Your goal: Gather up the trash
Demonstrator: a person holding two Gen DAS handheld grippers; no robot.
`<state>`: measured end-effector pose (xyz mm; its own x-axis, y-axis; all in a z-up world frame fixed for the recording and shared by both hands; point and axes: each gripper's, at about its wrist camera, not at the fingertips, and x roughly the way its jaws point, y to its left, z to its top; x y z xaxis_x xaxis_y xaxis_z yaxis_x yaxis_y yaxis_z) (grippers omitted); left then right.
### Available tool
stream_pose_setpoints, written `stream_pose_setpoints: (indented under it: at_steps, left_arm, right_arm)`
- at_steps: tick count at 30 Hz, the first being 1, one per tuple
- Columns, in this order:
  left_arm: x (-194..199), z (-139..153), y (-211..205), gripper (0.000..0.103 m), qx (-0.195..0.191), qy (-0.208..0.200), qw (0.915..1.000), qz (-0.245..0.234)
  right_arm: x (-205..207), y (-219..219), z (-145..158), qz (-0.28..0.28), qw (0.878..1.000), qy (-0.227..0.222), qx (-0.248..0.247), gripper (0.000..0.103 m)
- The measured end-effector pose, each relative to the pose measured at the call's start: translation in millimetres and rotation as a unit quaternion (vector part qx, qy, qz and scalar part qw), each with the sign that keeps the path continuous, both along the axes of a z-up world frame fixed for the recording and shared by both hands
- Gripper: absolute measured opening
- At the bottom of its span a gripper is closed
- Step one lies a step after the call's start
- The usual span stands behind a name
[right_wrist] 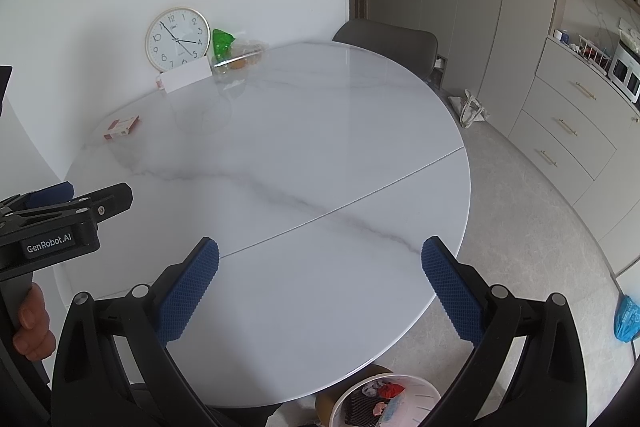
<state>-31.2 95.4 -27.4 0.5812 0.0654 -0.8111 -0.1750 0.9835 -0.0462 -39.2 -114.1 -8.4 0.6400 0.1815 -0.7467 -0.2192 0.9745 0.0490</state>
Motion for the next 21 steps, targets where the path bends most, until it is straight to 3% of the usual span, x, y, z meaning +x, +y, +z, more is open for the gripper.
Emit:
stream_pose_setpoints:
  at_steps: [21]
  left_arm:
    - [2.2,-1.7,2.8,0.095,-0.001,0.0,1.0,0.003]
  right_arm:
    - [1.8,-3.2,-2.6,0.0,1.0,0.002,0.0,0.101]
